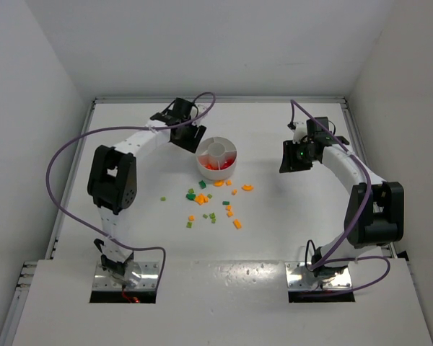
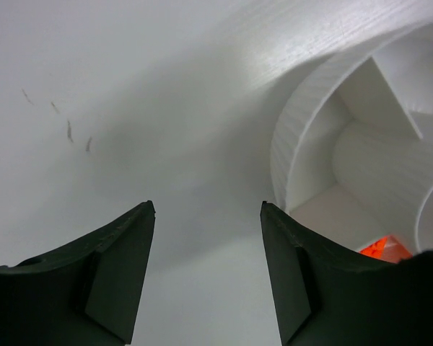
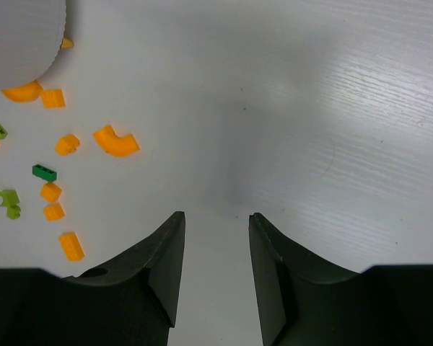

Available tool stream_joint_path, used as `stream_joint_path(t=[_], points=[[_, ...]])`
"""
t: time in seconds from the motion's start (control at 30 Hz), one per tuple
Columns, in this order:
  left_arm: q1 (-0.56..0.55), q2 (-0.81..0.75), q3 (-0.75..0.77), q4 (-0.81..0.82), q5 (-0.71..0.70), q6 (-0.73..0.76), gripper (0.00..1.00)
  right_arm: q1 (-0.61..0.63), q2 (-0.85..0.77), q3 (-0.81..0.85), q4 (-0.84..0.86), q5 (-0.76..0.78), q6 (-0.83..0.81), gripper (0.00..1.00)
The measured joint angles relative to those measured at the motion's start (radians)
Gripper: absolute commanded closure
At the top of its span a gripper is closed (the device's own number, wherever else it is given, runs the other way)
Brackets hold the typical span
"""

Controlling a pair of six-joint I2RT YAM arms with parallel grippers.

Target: Sort the legos into containers by color

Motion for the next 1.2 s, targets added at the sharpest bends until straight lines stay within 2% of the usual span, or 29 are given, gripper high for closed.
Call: stream_joint_path(t=[0.23, 0.5, 0.63, 0.93, 1.2], points=[[0.0, -0.111, -0.151, -0.012, 0.093, 0.048, 0.36, 0.0, 0.0, 0.0, 0.0, -0.014, 0.0, 0.59], [0.0, -0.367, -0.319, -0.027, 0.285, 0.192, 0.36, 0.0, 0.0, 0.0, 0.0, -0.043, -0.008, 0.59], [0.003, -0.423, -0.331, -0.023, 0.287, 0.199, 0.35, 0.007, 0.013, 0.006, -0.001, -0.082, -0.012, 0.59], [0.052, -0.352, -0.31, 0.056, 0.11, 0.054, 0.34, 0.13, 0.142, 0.106, -0.001, -0.175, -0.005, 0.59], [0.053, -0.161, -0.183, 0.083, 0.083, -0.051, 0.34, 0.209, 0.216, 0.14, 0.0, -0.179, 0.035, 0.59]])
